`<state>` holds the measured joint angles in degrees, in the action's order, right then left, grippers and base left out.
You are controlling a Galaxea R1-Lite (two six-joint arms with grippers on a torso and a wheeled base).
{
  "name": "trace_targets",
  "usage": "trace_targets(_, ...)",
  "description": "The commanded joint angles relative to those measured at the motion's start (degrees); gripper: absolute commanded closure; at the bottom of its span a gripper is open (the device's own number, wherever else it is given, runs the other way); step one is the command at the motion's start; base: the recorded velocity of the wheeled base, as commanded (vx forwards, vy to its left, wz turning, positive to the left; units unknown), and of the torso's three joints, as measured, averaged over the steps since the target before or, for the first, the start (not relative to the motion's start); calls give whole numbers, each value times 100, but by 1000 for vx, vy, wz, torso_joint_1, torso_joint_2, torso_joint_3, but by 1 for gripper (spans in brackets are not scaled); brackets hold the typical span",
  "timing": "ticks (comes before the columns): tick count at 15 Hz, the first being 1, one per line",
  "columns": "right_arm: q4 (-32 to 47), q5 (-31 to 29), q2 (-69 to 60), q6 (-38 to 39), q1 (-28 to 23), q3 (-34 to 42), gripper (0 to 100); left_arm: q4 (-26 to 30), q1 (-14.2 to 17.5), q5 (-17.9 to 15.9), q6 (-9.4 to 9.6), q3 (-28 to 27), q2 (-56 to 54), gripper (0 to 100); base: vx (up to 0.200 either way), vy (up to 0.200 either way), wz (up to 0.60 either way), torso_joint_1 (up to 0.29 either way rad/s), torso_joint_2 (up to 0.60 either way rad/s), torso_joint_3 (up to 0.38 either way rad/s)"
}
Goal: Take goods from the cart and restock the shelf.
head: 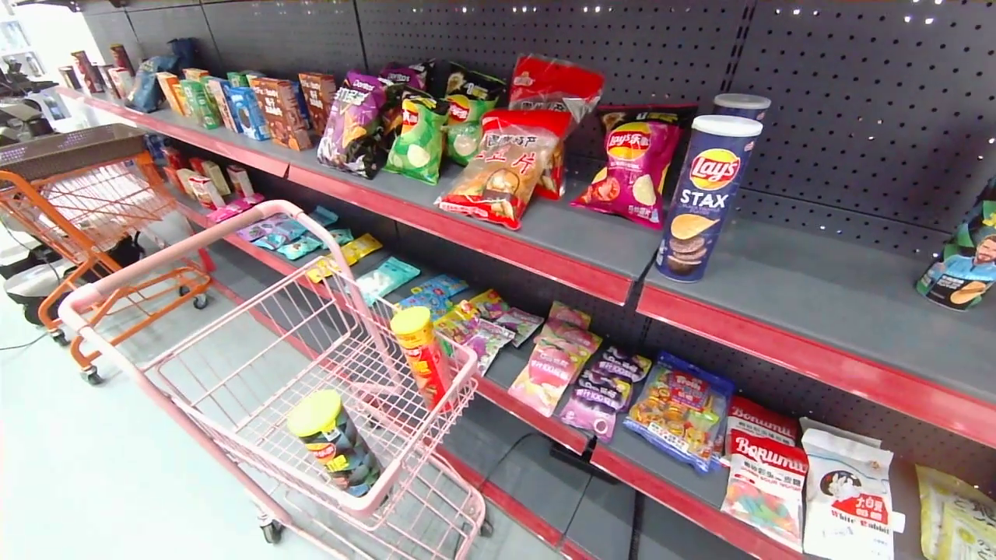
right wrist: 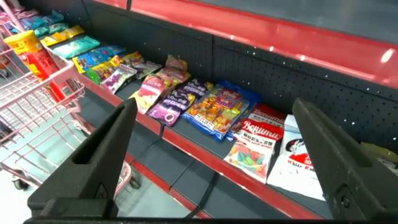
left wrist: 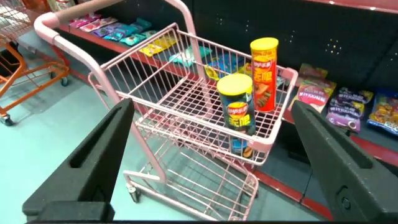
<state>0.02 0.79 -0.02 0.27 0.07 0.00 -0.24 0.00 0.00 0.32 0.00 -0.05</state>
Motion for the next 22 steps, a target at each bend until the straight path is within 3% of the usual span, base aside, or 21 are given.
trace_targets(1, -2, 0, 2, 0, 1, 0, 0, -2, 0, 0, 3, 0, 5, 0, 0, 0, 0, -149, 393, 246)
trace_targets(13, -2, -9, 2, 0, 1, 0, 0, -2, -18, -35, 12, 0, 66, 0, 0, 0, 0, -174, 521, 345)
trace_targets(17, -2, -9, 2, 0, 1, 0, 0, -37, -26, -413, 56, -185, 233, 0, 0, 0, 0, -57, 222, 152)
trace_targets(18, -2, -27, 2, 0, 1, 0, 0, -187, -53, -246, -49, -1362, 1525, 0, 0, 0, 0, 0, 0, 0)
trace_targets(19, -2, -35, 2, 0, 1, 0, 0, -397, -44, -35, -735, -2426, 2835, 0, 0, 0, 0, 0, 0, 0)
trace_targets(20, -2, -35, 2, -9, 1, 0, 0, -635, -35, 79, -1245, -2988, 3714, 0, 0, 0, 0, 0, 0, 0)
trace_targets(22, -2, -27, 2, -18, 1, 0, 0, -1101, 26, 18, -928, -2804, 4760, 0, 0, 0, 0, 0, 0, 0)
